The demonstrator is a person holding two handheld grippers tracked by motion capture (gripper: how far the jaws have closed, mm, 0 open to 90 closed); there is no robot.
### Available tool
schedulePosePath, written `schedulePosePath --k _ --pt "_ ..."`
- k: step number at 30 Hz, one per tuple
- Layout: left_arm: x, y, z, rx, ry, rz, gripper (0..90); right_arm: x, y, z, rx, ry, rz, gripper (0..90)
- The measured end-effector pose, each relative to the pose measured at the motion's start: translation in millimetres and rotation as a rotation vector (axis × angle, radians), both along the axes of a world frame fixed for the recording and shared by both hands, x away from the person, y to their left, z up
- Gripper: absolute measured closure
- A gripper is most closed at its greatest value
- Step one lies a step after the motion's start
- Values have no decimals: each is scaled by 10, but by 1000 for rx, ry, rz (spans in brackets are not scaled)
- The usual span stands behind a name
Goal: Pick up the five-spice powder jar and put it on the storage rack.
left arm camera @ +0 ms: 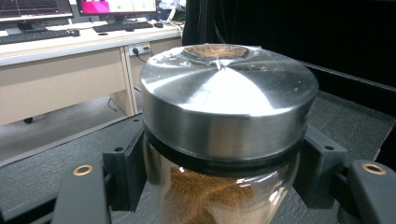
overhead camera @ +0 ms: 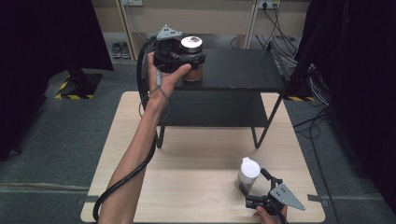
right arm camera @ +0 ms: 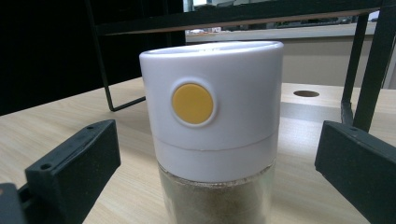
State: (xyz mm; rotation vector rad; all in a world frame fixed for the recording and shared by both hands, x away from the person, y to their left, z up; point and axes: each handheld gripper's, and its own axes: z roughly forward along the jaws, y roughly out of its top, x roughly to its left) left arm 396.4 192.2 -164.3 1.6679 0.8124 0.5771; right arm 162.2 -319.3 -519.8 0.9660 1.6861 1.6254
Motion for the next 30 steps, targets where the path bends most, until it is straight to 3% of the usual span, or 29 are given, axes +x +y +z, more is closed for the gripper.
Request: schedulePosePath --k 5,9,14,16,30 --pt "-24 -6 -37 1 -27 3 296 0 1 0 -1 -1 0 4" --pt "-58 13 -54 -41 -37 16 151 0 1 0 -1 0 -1 3" --pt "-128 8 -29 -42 -43 31 13 0 1 1 -1 0 0 4" --pt "-139 35 -29 -59 -40 22 7 -1 2 1 -1 0 -1 3" --pt "-307 69 -38 -58 -47 7 4 0 2 1 -1 0 -1 3"
